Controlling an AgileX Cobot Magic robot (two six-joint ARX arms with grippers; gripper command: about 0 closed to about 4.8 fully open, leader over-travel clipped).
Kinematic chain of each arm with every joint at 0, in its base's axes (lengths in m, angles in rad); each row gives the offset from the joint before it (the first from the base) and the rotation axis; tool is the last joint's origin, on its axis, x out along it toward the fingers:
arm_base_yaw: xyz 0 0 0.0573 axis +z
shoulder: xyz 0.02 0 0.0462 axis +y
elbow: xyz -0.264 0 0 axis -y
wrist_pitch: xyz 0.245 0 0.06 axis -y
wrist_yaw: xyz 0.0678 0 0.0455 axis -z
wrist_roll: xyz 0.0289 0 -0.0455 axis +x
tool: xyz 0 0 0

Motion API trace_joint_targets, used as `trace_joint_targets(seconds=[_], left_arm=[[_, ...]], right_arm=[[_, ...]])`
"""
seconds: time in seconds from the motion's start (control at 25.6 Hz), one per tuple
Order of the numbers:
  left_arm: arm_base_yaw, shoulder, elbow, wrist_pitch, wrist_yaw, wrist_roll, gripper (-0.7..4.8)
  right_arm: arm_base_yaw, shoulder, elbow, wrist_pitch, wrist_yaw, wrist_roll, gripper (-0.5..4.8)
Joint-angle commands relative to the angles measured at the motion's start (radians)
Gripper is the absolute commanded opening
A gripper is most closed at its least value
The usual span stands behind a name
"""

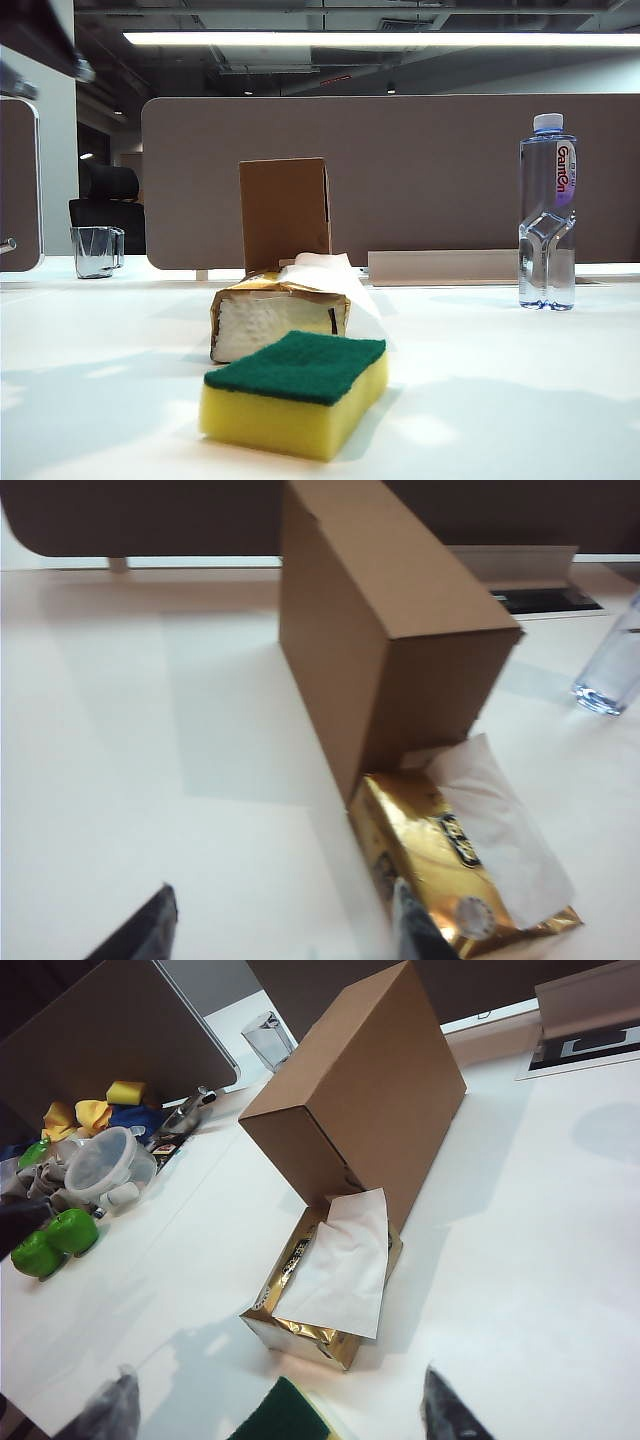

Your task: Move the sponge from left to right to wipe the table, avoiding obstacles on the table, and finally reaching the bottle of mineral water.

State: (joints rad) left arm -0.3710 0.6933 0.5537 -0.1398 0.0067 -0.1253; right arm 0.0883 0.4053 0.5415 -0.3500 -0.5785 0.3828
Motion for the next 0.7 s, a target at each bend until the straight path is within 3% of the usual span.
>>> trace_joint_targets(seconds=[0.04,0.2,0.35,0.47,0.7], left_arm=[[0.125,-0.044,0.01,-0.04,0.114,0.026,2.68],[0.229,-0.125,0.01,-0.125,0.155,0.062,2.68],[0.241,-0.233,0.01,-0.219,0.156,0.093,2.58],[0.241,-0.317,0.01,-0.264,0.168,0.092,2.04],[0.241,-0.473,0.01,-0.368,0.333,0.091,1.79]], right_arm=[[0.001,-0.002,0.006,0.013,0.0,-0.011,3.64],[0.002,-0.006,0.006,0.013,-0.005,-0.017,3.64],[0.003,-0.006,0.006,0.013,-0.008,-0.017,3.64],[0.008,-0.006,0.006,0.012,-0.014,-0.017,3.64],[0.142,-0.006,0.004,-0.023,0.005,0.024,3.64]])
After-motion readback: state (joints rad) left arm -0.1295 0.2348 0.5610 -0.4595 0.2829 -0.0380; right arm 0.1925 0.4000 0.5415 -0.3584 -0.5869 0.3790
